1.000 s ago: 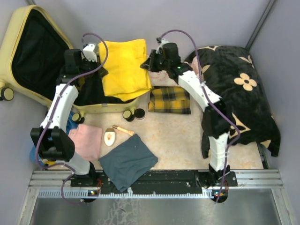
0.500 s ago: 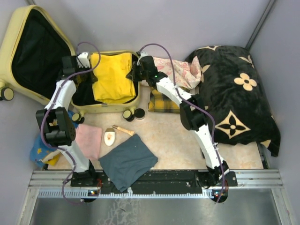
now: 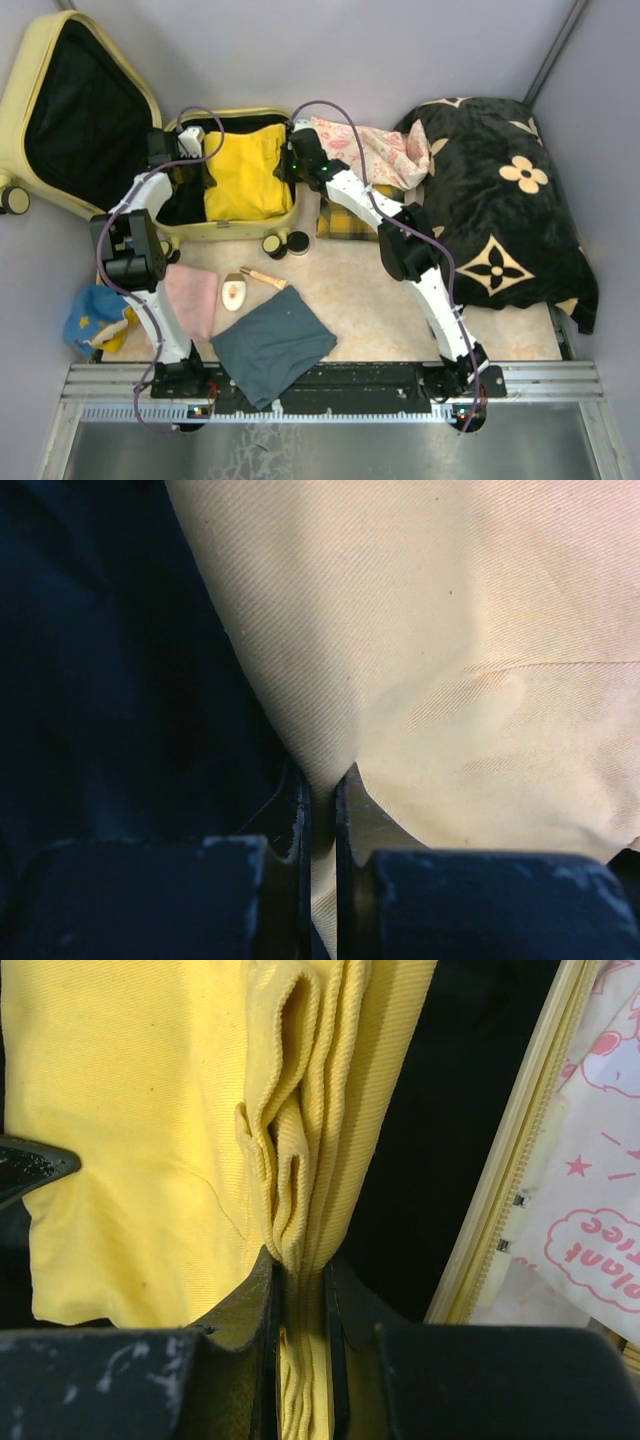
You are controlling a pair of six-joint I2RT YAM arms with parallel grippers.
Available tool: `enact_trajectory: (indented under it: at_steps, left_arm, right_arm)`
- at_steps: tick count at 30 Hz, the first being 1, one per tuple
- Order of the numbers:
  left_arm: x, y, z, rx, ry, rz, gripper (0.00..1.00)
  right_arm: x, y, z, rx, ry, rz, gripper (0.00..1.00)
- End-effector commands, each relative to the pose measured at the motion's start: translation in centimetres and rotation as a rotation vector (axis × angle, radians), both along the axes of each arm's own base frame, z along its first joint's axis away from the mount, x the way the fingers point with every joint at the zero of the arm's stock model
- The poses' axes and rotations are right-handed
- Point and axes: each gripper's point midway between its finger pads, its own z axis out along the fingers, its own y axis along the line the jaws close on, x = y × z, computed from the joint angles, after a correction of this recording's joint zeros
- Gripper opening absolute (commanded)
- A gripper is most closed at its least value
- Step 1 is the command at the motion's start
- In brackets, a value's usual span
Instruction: Pack the luggage
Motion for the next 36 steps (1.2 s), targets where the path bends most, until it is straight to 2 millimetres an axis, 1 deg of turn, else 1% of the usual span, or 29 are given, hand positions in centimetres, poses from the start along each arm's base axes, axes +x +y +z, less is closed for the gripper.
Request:
enact_trajectory:
  at_steps: [1, 3, 6, 7, 9, 10, 12, 15, 18, 22, 25, 26, 28, 29, 31, 33, 34, 35, 36]
  left_arm:
    - [1.1, 0.7, -0.2, 0.036, -0.031, -0.027, 0.0]
    - [0.8, 0.7, -1.1, 0.045, -0.006, -0.043, 0.0]
    - [0.4, 0.7, -2.0, 0.049, 0.018, -0.046, 0.0]
    - [0.3, 0.7, -2.3, 0.047, 0.026, -0.05, 0.01]
    - [0.1, 0.4, -2.8, 0.038, 0.039, -0.065, 0.03]
    - [0.0, 0.3, -3.0, 0.037, 0.045, -0.072, 0.04]
    - [0.0, 0.3, -3.2, 0.041, 0.048, -0.078, 0.08]
    - [0.1, 0.4, -3.6, 0.058, 0.048, -0.092, 0.15]
    - [0.2, 0.6, -4.1, 0.07, 0.061, -0.103, 0.23]
    - [0.0, -0.3, -4.3, 0.059, 0.067, -0.154, 0.3]
    - [-0.2, -1.0, -4.2, 0.064, 0.07, -0.185, 0.32]
    - [-0.3, -1.1, -4.1, 0.069, 0.075, -0.192, 0.36]
    - [-0.2, -0.7, -3.2, 0.088, 0.08, -0.172, 0.51]
    - [-0.2, -0.4, -2.6, 0.094, 0.081, -0.157, 0.59]
    - [-0.6, 0.0, -1.2, 0.107, 0.081, -0.145, 0.74]
    - [-1.0, 0.3, 1.0, 0.107, 0.048, -0.14, 0.85]
    - [-1.2, 0.4, 1.9, 0.104, 0.036, -0.136, 0.95]
    - [-1.4, 0.5, 2.9, 0.102, 0.019, -0.135, 0.99]
    - [-1.6, 0.5, 3.9, 0.102, 0.001, -0.142, 1.0]
  right_arm:
    - [-0.8, -1.5, 1.5, -0.054, 0.013, -0.062, 0.0]
    - [-1.1, -2.0, 1.1, -0.081, 0.027, -0.079, 0.0]
    - [-1.8, -2.6, -0.2, -0.136, 0.052, -0.09, 0.0]
    - [-2.1, -2.8, -0.7, -0.157, 0.058, -0.092, 0.04]
    - [-2.3, -3.2, -1.4, -0.188, 0.068, -0.099, 0.29]
    - [-2.4, -3.3, -1.5, -0.194, 0.072, -0.106, 0.36]
    - [-2.4, -3.5, -1.2, -0.193, 0.07, -0.114, 0.43]
    - [-2.6, -3.1, 0.3, -0.156, 0.062, -0.101, 0.55]
    - [-3.1, -2.1, 2.6, -0.104, 0.038, -0.065, 0.68]
    - [-3.9, -1.0, 6.4, -0.033, -0.022, 0.013, 0.79]
    - [-4.6, -0.7, 9.5, 0.003, -0.088, 0.081, 0.88]
    - [-5.0, -0.7, 10.6, 0.012, -0.115, 0.113, 0.91]
    - [-5.8, -1.3, 12.5, 0.017, -0.163, 0.173, 0.98]
    - [-6.2, -1.8, 13.4, 0.022, -0.18, 0.197, 0.99]
    - [-7.1, -3.1, 14.4, 0.038, -0.189, 0.242, 0.99]
    - [-7.3, -5.2, 14.7, 0.059, -0.161, 0.26, 0.99]
    - [-7.8, -6.0, 15.1, 0.075, -0.149, 0.284, 0.99]
    - [-7.9, -7.1, 14.9, 0.071, -0.13, 0.28, 0.99]
    - [-7.9, -8.2, 14.5, 0.057, -0.117, 0.275, 0.99]
